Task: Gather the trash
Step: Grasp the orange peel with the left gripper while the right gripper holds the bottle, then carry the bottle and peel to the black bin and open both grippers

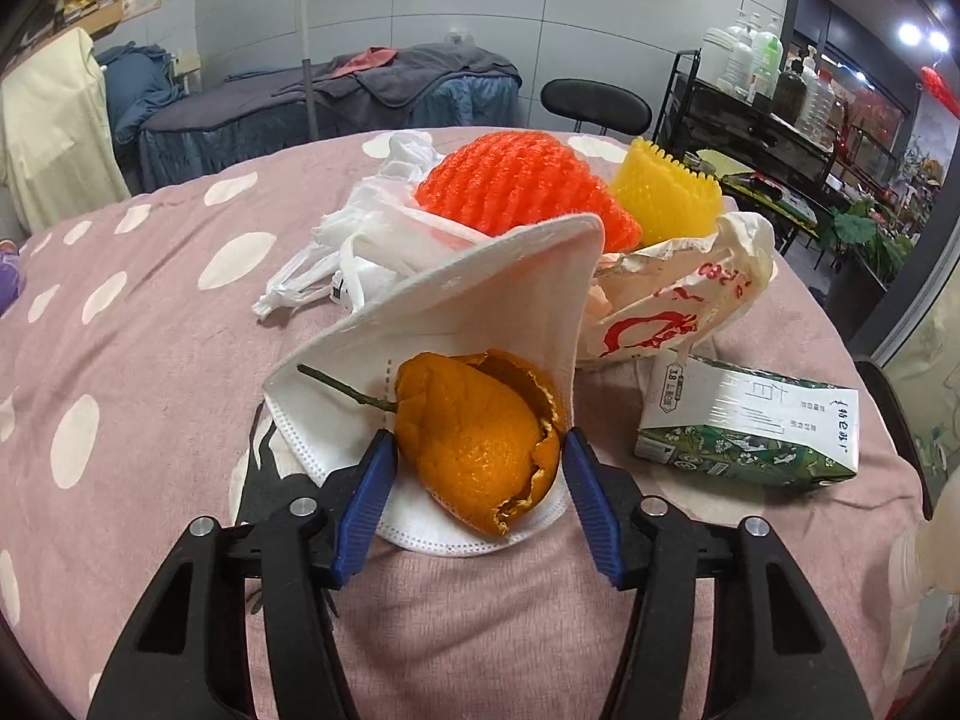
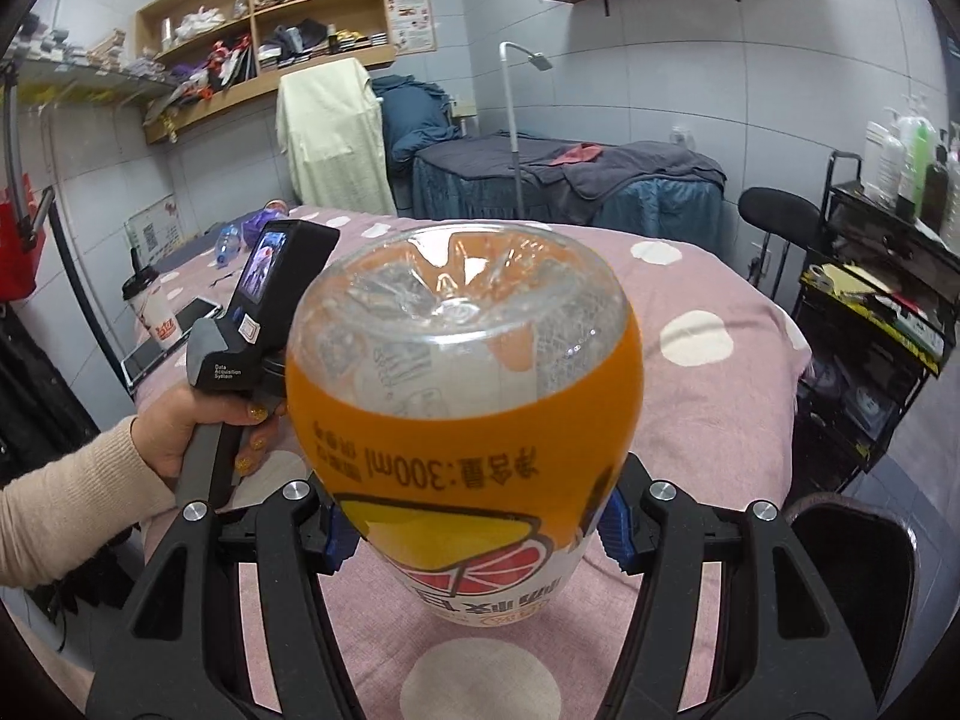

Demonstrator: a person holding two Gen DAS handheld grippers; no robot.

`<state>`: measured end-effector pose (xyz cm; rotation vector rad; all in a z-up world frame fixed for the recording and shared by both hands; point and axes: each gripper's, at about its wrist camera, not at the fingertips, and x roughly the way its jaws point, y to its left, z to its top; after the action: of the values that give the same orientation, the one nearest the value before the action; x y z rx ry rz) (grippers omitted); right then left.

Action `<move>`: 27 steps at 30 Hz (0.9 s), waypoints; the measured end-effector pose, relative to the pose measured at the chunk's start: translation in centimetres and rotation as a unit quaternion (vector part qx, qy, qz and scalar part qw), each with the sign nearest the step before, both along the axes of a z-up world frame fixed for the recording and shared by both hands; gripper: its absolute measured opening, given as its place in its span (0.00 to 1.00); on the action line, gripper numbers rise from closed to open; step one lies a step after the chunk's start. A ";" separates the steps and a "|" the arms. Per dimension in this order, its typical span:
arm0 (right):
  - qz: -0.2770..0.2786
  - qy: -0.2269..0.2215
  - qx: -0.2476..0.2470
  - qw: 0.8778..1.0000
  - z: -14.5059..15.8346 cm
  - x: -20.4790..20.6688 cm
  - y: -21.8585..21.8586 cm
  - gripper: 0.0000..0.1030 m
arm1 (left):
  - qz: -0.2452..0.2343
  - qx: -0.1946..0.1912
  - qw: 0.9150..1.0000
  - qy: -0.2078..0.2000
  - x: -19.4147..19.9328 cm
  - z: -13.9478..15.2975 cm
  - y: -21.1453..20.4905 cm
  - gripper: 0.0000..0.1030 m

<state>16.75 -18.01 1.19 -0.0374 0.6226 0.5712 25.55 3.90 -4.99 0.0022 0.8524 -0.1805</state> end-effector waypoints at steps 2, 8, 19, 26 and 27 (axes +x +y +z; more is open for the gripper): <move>-0.008 0.003 0.005 1.000 -0.2 -0.2 -0.5 0.60 | 0.004 -0.001 1.000 -0.006 -0.3 0.2 0.1 0.50; -0.026 -0.007 -0.001 1.000 -0.8 -1.2 -1.5 0.60 | 0.007 -0.015 1.000 -0.025 -2.3 0.9 0.4 0.42; -0.097 -0.008 0.024 0.995 -1.8 -1.9 -5.4 0.60 | -0.023 -0.021 0.995 -0.100 -9.9 4.2 -2.2 0.41; -0.187 -0.006 0.000 0.982 -2.3 -2.3 -10.5 0.60 | -0.103 -0.053 0.987 -0.115 -11.8 5.7 -8.0 0.41; -0.202 0.001 -0.005 0.979 -2.6 -2.1 -11.3 0.60 | -0.113 -0.057 0.985 -0.115 -11.8 5.7 -8.8 0.41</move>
<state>14.67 -29.33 -1.41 0.0792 0.6138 0.1749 13.77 -4.90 0.72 0.0136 0.6088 -0.4341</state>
